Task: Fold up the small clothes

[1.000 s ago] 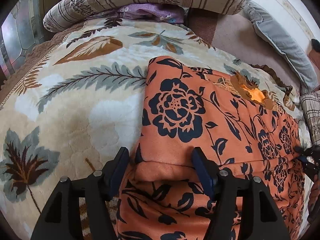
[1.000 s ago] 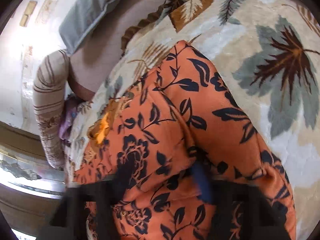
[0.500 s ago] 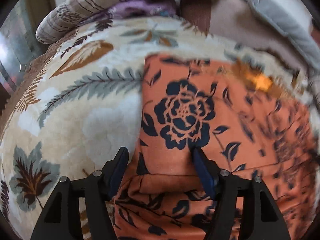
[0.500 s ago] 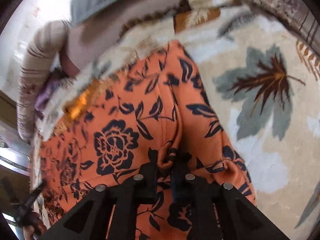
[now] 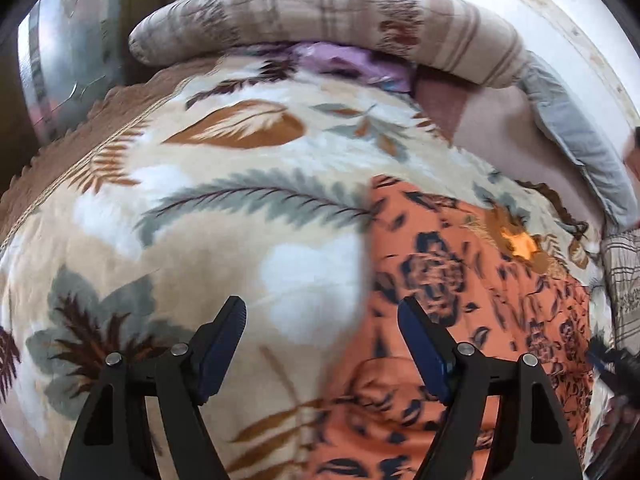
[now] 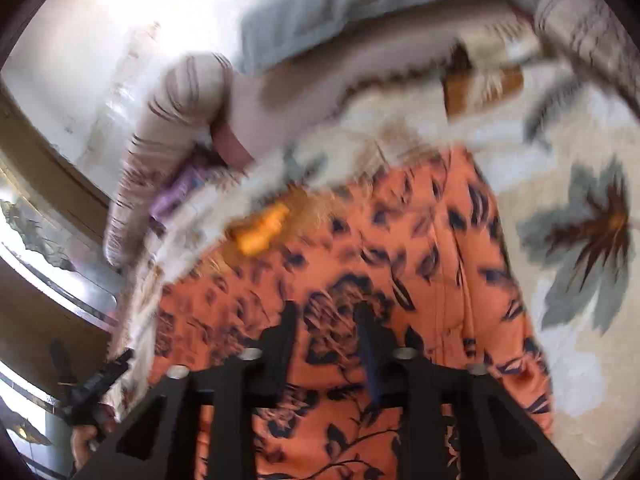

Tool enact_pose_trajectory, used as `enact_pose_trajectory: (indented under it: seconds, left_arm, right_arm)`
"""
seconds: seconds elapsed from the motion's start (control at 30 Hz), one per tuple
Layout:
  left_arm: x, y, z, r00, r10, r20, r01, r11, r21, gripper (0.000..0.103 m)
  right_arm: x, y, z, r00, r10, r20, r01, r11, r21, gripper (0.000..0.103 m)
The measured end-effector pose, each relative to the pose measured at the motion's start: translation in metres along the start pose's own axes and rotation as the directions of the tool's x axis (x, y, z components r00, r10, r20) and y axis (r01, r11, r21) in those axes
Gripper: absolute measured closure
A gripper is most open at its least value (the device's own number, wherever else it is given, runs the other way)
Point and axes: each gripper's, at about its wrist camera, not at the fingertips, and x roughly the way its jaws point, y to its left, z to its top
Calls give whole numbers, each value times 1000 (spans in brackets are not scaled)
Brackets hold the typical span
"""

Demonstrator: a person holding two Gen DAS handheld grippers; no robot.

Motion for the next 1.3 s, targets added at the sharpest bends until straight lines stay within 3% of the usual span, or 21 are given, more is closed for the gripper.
enact_pose_trajectory:
  seconds: [0.03, 0.07, 0.3, 0.37, 0.4, 0.43, 0.47, 0.53, 0.63, 0.7, 0.73, 0.77, 0.83, 1.0, 1.17, 1.3]
  left_arm:
    - [-1, 1, 0, 1000, 2, -1, -2, 1000, 2, 24]
    - [-3, 1, 2, 1000, -9, 3, 9, 1000, 6, 24]
    - [12, -55, 10, 998, -65, -18, 67, 988, 138, 24]
    - [34, -68, 9, 997, 17, -69, -5, 984, 176, 24]
    - [51, -69, 6, 990, 99, -102, -79, 979, 189, 23]
    - [62, -65, 5, 985, 119, -126, -96, 980, 176, 21]
    - [65, -59, 5, 987, 98, -125, -82, 988, 131, 19]
    - [60, -57, 7, 988, 102, -118, -88, 989, 119, 18]
    - [54, -59, 7, 990, 116, -86, -103, 984, 145, 18]
    - [59, -57, 5, 983, 148, -106, -131, 980, 153, 18]
    - [59, -55, 4, 981, 151, -119, -133, 980, 147, 18]
    - [57, -52, 4, 980, 152, -129, -135, 982, 129, 18]
    - [45, -47, 5, 982, 138, -127, -125, 986, 106, 19]
    - [0, -41, -13, 997, 52, -57, -46, 994, 98, 19]
    - [-34, -46, -48, 999, -16, -50, 22, 992, 124, 19]
    - [-59, -50, -74, 998, -57, -35, 62, 988, 139, 19]
  right_arm:
    - [9, -11, -4, 999, -14, -33, 16, 998, 55, 45]
    - [6, -11, -5, 1000, 5, -4, -5, 998, 59, 45]
    - [-10, 15, 5, 996, 72, 43, -70, 996, -50, 43]
    - [-2, 11, 10, 994, 107, 32, -106, 994, -23, 41]
    - [5, 3, 10, 994, 106, 17, -106, 994, 5, 38]
    - [8, -6, 9, 996, 85, 1, -85, 996, 34, 38]
    - [15, -20, 7, 999, 46, -26, -44, 994, 101, 39]
    - [5, -29, 4, 993, 113, 15, -114, 981, 156, 39]
    - [-3, -23, 6, 990, 140, 30, -143, 982, 120, 38]
    - [1, -27, 7, 990, 141, 27, -143, 984, 104, 36]
    - [9, -33, 6, 995, 104, 2, -103, 987, 124, 36]
    - [10, -40, 5, 992, 126, -2, -124, 979, 163, 37]
    - [-5, -36, 3, 990, 134, 40, -139, 974, 179, 36]
    - [-38, -13, -20, 990, 132, 47, -134, 990, 41, 36]
    - [-70, -10, -70, 983, 171, 59, -174, 984, 40, 36]
    - [-81, -10, -106, 985, 170, 22, -171, 985, 23, 36]
